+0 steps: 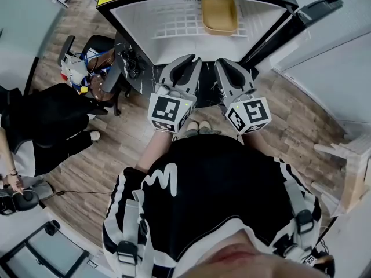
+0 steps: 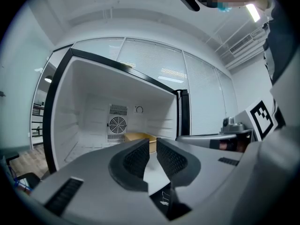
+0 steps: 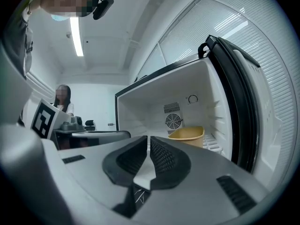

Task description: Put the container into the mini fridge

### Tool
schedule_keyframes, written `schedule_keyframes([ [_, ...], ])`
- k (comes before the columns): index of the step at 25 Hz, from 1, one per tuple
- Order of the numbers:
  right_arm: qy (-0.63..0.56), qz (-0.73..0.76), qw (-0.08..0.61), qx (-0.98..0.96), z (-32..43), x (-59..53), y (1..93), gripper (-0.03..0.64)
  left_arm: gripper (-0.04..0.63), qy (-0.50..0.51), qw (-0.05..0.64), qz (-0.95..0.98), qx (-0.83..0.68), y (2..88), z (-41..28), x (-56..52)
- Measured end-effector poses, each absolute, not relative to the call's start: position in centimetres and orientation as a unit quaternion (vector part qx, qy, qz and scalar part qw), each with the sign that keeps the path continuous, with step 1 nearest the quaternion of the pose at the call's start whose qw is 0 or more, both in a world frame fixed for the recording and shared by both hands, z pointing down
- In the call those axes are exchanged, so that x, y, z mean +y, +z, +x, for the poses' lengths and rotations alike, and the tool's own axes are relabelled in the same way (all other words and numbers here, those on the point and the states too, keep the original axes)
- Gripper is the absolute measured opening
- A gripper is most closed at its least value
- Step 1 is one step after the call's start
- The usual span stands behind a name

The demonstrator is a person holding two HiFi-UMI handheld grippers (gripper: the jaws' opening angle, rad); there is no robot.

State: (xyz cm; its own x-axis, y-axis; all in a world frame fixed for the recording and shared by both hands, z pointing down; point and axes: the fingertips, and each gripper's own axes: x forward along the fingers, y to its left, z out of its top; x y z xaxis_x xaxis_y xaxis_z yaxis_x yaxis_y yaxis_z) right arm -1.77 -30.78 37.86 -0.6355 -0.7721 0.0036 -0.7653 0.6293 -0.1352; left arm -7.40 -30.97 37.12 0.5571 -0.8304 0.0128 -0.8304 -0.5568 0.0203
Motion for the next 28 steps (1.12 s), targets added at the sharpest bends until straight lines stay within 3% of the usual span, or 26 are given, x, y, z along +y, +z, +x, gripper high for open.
schedule_keyframes([
  [28,-0.045,-0.410,0.036,0.910,-2.6,-30.7,36.6,0.011,0.012,-0.006,0.005,0.883,-0.469,36.5,-7.1,-30.5],
])
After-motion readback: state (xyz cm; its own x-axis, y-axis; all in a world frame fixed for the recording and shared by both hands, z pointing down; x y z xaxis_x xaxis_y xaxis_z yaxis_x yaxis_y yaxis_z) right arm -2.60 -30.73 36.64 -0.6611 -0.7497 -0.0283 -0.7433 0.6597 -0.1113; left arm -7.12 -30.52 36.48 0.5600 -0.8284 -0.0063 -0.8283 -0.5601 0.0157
